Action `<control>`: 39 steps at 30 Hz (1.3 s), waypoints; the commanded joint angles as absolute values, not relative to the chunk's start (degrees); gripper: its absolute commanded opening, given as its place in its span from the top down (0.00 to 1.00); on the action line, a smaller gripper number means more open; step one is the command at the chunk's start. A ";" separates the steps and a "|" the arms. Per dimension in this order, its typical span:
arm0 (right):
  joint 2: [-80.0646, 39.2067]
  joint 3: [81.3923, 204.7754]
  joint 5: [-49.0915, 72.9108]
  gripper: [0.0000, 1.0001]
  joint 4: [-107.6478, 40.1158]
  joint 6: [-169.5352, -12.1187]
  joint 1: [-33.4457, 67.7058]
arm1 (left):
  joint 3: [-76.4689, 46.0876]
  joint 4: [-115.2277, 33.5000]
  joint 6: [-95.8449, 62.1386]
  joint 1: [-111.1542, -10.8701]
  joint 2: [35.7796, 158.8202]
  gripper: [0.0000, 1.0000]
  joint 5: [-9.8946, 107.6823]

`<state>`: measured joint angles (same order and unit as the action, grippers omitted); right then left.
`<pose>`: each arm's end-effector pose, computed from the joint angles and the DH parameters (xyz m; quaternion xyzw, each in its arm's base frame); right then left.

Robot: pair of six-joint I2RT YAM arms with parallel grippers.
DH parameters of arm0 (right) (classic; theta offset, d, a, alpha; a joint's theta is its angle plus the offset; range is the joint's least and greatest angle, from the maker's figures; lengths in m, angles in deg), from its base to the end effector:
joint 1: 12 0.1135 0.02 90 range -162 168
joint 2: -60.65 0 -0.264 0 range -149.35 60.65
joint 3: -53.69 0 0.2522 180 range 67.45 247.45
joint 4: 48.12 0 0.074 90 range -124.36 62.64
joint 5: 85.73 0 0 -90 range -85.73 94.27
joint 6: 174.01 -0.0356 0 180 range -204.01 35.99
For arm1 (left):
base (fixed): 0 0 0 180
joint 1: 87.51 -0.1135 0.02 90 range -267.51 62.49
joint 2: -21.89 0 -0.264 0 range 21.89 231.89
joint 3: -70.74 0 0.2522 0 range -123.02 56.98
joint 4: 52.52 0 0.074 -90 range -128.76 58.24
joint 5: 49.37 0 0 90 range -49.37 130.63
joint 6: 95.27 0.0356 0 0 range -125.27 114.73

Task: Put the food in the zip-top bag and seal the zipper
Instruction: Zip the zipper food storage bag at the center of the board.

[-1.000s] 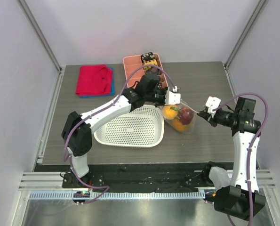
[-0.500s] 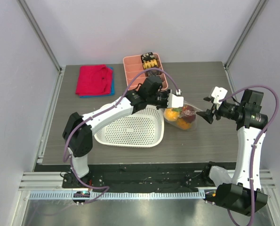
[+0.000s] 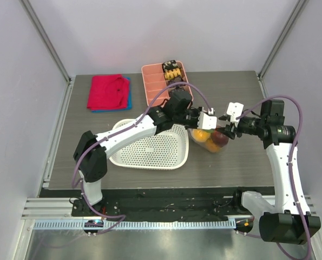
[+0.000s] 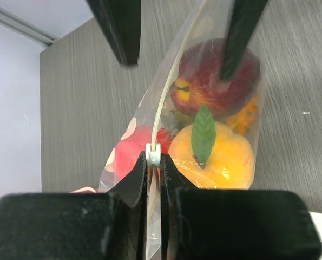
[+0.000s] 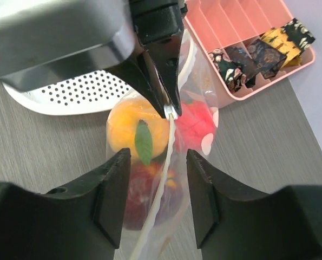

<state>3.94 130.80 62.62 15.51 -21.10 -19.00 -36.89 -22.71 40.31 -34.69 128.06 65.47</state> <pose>0.1814 0.0083 0.3586 -0.5466 0.6172 0.1682 0.5404 0.2535 -0.3590 0.3230 0.7069 0.4646 -0.2159 0.4878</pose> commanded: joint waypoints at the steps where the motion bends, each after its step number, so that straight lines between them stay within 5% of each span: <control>1: 2.64 128.98 56.75 0.51 10.03 -21.78 -17.09 | -38.74 -26.19 42.36 -34.16 127.10 1.00 66.47; 9: 2.20 126.08 53.58 0.61 6.16 -22.14 -16.22 | -36.98 -26.89 42.45 -33.81 125.69 1.00 67.79; 13: 2.38 125.63 53.14 0.98 5.89 -22.14 -15.78 | -36.54 -27.24 42.45 -33.63 125.69 1.00 67.09; 39: 9.32 123.52 49.53 0.99 7.12 -23.72 -19.82 | -30.03 -25.58 38.76 -48.22 122.09 0.95 65.95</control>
